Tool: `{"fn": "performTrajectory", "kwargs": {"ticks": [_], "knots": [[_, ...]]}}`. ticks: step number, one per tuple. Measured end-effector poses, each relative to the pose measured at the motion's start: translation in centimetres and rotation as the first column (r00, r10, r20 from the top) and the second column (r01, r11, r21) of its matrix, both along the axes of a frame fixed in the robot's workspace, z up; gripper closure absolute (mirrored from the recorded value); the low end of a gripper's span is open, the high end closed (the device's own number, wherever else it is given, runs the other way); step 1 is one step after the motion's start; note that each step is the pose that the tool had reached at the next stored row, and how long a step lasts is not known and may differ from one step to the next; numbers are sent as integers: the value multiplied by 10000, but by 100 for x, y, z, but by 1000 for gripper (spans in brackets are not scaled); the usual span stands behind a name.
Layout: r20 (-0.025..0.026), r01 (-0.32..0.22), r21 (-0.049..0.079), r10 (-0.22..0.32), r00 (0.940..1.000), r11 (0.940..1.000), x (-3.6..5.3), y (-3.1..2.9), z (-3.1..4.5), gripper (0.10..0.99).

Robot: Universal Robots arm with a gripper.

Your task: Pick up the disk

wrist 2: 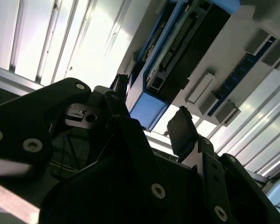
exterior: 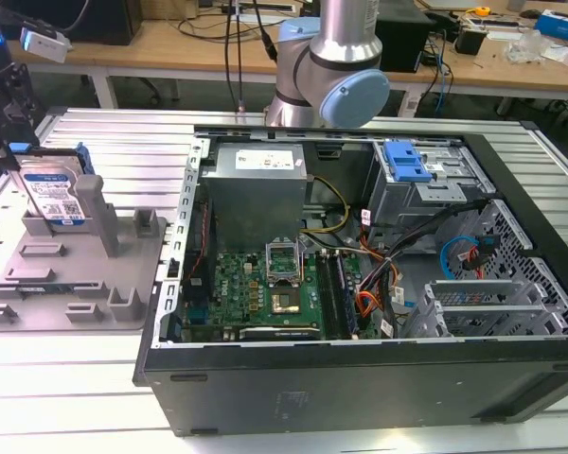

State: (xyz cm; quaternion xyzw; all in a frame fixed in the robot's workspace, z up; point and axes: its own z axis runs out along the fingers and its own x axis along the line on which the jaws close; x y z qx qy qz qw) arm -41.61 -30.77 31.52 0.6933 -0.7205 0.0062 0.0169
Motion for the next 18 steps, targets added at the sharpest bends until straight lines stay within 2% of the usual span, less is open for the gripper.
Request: {"fn": "performTrajectory", "kwargs": {"ticks": [6, 7, 9, 10, 18], "knots": [[-1, -14, -10, 14, 10000, 10000, 0, 0, -49, 482], [-1, -30, -10, 30, 10000, 10000, 0, 0, -59, 549], [-1, -40, -11, 40, 10000, 10000, 0, 0, -62, 549], [0, -45, -11, 45, 10000, 10000, 0, 0, -64, 620], [0, -122, -10, 122, 9999, 9999, 1, 1, -89, 620]]}}
